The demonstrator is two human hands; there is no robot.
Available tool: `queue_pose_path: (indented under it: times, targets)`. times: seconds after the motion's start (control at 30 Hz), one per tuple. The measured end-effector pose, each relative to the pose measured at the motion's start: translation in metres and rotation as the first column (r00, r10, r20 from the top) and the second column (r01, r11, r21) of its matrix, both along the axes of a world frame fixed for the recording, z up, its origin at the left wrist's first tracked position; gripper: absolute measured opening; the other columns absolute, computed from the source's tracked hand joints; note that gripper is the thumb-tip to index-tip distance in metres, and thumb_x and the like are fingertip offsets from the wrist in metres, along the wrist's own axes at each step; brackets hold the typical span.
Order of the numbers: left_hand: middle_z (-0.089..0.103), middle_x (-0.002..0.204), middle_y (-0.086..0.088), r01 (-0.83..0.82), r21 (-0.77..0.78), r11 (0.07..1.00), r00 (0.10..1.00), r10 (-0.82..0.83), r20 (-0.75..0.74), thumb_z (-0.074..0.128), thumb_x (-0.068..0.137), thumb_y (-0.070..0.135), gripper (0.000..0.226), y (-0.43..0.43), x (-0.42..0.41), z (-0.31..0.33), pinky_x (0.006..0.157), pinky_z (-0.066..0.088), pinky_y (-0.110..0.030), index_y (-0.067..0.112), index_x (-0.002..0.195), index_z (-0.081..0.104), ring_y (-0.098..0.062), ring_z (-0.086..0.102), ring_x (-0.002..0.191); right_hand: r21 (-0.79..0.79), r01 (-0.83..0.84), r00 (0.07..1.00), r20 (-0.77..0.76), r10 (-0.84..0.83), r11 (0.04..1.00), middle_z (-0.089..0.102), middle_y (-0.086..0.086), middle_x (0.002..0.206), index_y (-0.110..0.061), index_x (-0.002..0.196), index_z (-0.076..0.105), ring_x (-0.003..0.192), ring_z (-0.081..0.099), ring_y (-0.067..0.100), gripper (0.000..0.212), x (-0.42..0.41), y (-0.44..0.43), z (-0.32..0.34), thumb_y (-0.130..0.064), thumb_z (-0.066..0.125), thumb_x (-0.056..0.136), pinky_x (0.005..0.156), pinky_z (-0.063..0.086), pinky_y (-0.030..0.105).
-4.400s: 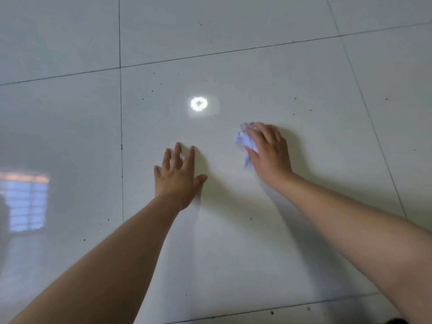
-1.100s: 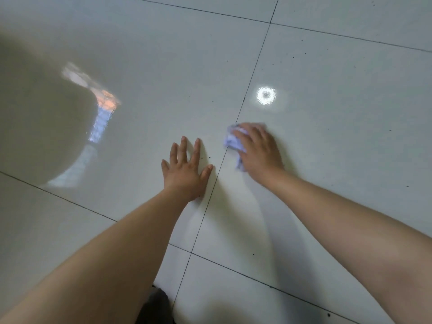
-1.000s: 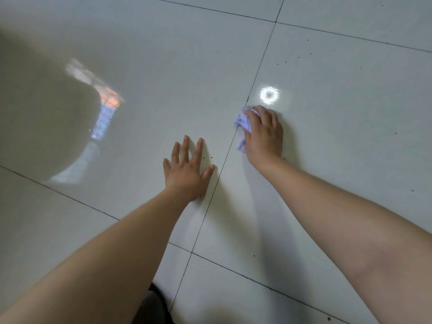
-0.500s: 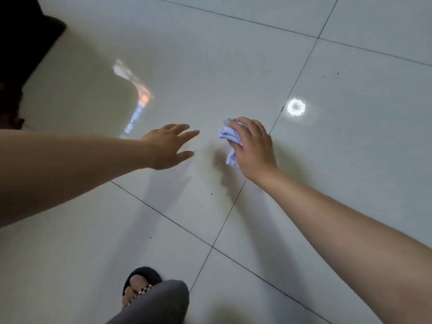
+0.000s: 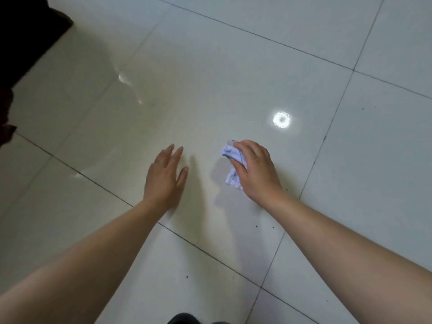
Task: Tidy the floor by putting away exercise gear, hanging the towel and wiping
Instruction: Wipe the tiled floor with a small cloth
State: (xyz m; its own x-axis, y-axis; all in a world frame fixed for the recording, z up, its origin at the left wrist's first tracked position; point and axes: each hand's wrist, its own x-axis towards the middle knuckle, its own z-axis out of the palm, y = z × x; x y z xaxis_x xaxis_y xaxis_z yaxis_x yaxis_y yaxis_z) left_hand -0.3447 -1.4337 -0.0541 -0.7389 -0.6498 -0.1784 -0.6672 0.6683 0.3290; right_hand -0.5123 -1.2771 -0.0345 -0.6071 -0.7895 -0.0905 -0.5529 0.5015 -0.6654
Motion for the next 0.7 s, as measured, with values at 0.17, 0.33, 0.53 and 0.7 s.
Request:
queue_pose_path:
  times: [0.17, 0.33, 0.53, 0.7]
  targets:
    - [0.018, 0.156, 0.000, -0.175, -0.084, 0.981, 0.983, 0.178, 0.039, 0.031, 0.096, 0.041, 0.053, -0.042, 0.043, -0.022, 0.116, 0.010, -0.046, 0.024, 0.145, 0.025, -0.021, 0.011, 0.144, -0.011, -0.050, 0.998, -0.048, 0.049, 0.999, 0.054, 0.003, 0.128, -0.015, 0.125, 0.055, 0.118, 0.047, 0.027, 0.039, 0.029, -0.061, -0.015, -0.030, 0.048, 0.090, 0.095, 0.035, 0.032]
    - [0.009, 0.158, 0.002, -0.213, -0.105, 0.971, 0.975, 0.218, 0.043, 0.022, 0.084, 0.057, 0.072, -0.059, 0.047, -0.035, 0.116, -0.002, -0.044, 0.023, 0.148, 0.017, -0.017, 0.005, 0.145, -0.020, -0.126, 0.980, -0.156, 0.121, 0.992, 0.055, 0.003, 0.128, -0.015, 0.121, 0.058, 0.115, 0.049, 0.028, 0.047, 0.050, -0.110, -0.026, -0.037, 0.039, 0.084, 0.086, 0.043, 0.039]
    - [0.013, 0.158, 0.001, -0.227, -0.143, 0.963, 0.971, 0.235, 0.037, 0.022, 0.084, 0.057, 0.075, -0.062, 0.050, -0.042, 0.116, 0.000, -0.043, 0.017, 0.148, 0.018, -0.017, 0.008, 0.145, 0.051, -0.153, 0.944, -0.287, 0.161, 0.987, 0.050, 0.006, 0.136, -0.016, 0.124, 0.056, 0.127, 0.041, 0.031, 0.057, 0.048, -0.164, -0.049, -0.023, 0.047, 0.068, 0.096, 0.031, 0.039]
    - [0.020, 0.156, -0.001, -0.231, -0.143, 0.962, 0.971, 0.236, 0.024, 0.024, 0.086, 0.050, 0.069, -0.064, 0.049, -0.042, 0.114, 0.001, -0.040, 0.017, 0.146, 0.024, -0.018, 0.015, 0.143, 0.055, -0.424, 0.844, -0.337, 0.417, 0.904, 0.055, 0.008, 0.128, -0.013, 0.120, 0.059, 0.121, 0.047, 0.031, 0.053, 0.053, -0.185, -0.053, -0.023, 0.061, 0.068, 0.088, 0.039, 0.039]
